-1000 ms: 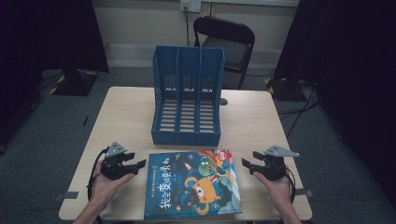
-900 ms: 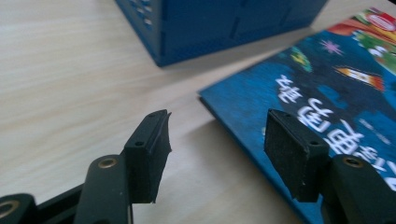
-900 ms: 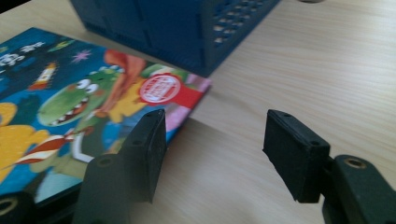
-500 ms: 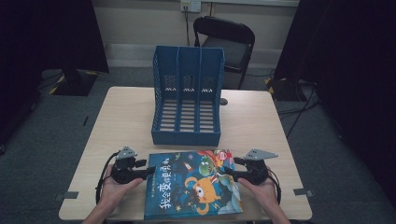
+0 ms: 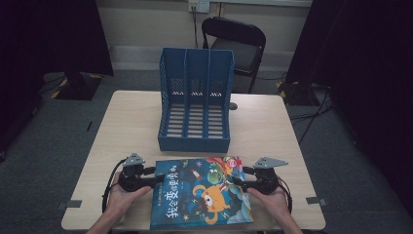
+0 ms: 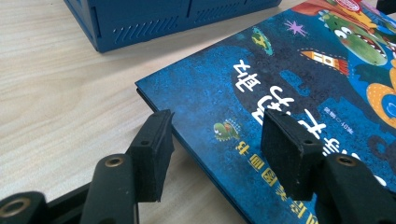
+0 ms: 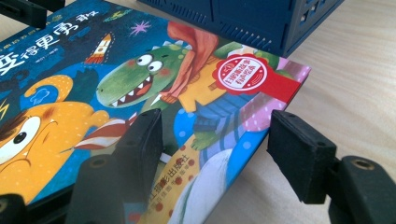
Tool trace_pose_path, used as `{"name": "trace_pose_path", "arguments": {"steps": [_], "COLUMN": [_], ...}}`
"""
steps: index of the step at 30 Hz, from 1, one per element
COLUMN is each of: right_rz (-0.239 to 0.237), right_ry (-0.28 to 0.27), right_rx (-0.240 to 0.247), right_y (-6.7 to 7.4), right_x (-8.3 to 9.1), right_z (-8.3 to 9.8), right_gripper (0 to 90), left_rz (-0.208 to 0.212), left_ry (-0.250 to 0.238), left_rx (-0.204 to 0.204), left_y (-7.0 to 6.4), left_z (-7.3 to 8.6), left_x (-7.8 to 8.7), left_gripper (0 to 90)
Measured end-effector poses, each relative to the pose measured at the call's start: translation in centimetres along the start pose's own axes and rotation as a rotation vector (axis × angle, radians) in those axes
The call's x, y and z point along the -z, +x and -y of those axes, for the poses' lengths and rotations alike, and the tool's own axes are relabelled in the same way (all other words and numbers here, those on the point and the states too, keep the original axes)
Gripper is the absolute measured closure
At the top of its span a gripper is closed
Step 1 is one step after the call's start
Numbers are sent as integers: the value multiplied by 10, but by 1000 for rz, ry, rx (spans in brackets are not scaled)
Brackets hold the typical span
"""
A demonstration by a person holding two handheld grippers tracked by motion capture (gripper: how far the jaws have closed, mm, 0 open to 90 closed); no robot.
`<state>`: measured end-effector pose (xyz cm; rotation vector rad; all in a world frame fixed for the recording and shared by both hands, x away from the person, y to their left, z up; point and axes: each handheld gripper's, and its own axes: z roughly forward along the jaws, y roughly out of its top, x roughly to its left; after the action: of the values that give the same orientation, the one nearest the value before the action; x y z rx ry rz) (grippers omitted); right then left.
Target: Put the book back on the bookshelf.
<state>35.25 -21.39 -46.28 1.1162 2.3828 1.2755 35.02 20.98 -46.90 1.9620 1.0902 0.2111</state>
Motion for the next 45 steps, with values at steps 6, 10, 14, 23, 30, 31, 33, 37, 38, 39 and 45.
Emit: {"name": "trace_pose_path", "arguments": {"steps": [6,10,14,23,30,31,33,37,38,39,45], "right_rz": [-9,-15,-13,29,30,24,21,18,25,25,40], "right_ry": [14,20,22,27,24,26,27,31,28,28,43], "right_rx": [1,3,7,53,75,86,96,105,109,109,121], "right_y": [4,9,16,-1,-11,-9,-7,-2,1,1,7], "right_x": [7,11,15,-3,-17,-18,-19,-14,-11,-11,-3], "right_z": [4,7,11,-9,-23,-22,-21,-18,-15,-15,-12], "right_gripper": [376,381,378,283,283,284,297,337,344,344,368], "left_rz": [-29,-32,-22,-21,-19,-23,-24,-19,-18,-18,-17], "left_ry": [-6,-17,-22,8,5,4,1,0,-3,-3,-13], "left_rx": [-16,-11,-3,-14,-31,-36,-41,-38,-36,-36,-41], "left_y": [2,4,9,-3,-2,-3,-4,-5,-5,-5,-6], "left_z": [-7,-9,-12,-4,-7,-8,-9,-14,-16,-16,-21], "left_x": [-6,-9,-12,-1,-5,-6,-8,-15,-18,-18,-25], "left_gripper": [463,470,482,491,499,503,509,517,520,523,531]}}
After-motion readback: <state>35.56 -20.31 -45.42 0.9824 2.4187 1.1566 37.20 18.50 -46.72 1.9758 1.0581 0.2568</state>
